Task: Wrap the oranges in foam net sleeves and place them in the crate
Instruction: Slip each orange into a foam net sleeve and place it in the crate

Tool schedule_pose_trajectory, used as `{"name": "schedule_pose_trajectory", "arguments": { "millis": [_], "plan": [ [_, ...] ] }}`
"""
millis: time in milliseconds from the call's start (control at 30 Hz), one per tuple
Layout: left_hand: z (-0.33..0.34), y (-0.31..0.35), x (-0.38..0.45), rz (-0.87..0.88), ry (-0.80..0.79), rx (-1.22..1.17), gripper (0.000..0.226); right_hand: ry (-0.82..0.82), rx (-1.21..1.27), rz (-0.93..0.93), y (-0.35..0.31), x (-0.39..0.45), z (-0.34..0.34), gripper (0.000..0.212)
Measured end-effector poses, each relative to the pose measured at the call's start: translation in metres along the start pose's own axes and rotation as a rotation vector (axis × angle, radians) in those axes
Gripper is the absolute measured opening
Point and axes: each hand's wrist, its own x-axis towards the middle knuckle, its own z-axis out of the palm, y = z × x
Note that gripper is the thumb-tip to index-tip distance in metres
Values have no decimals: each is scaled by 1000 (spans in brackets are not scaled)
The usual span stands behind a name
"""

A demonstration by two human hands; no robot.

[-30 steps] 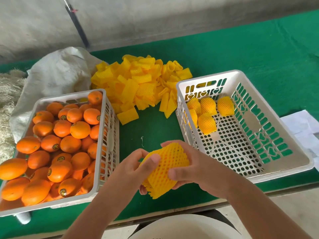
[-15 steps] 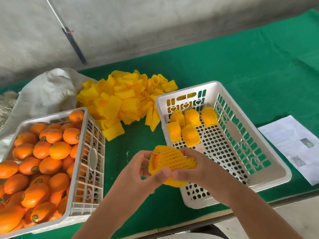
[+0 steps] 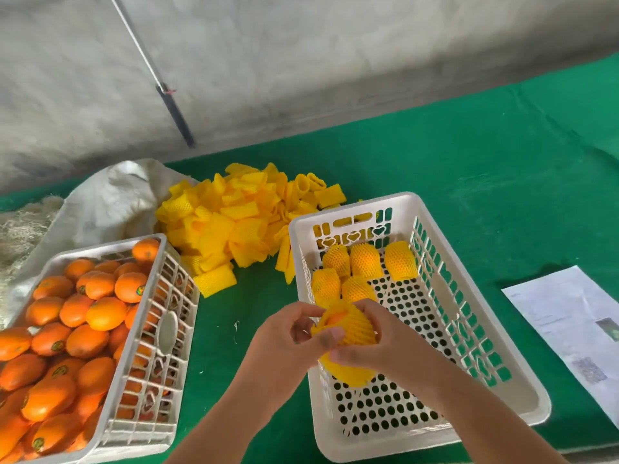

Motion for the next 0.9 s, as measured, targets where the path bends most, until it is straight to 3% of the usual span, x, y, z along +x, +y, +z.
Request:
{"name": "schedule_pose_trajectory", "arguments": {
  "millis": [133,333,467,733,900],
  "plan": [
    [10,-2,9,-9,13,55,58,118,1,80,18,20,-23,72],
    [3,-20,0,-34,62,201,23,455,222,421,76,79,-71,91],
    [-3,-40,-12,-88,58,283,22,568,323,560,105,116,-94,92],
    [16,-68,-44,-105,-220,423,57,594,194,509,122,160,-108,95],
    [26,-76,-43,-64,-220,423,61,560,110,446,126,170,-106,84]
  ]
}}
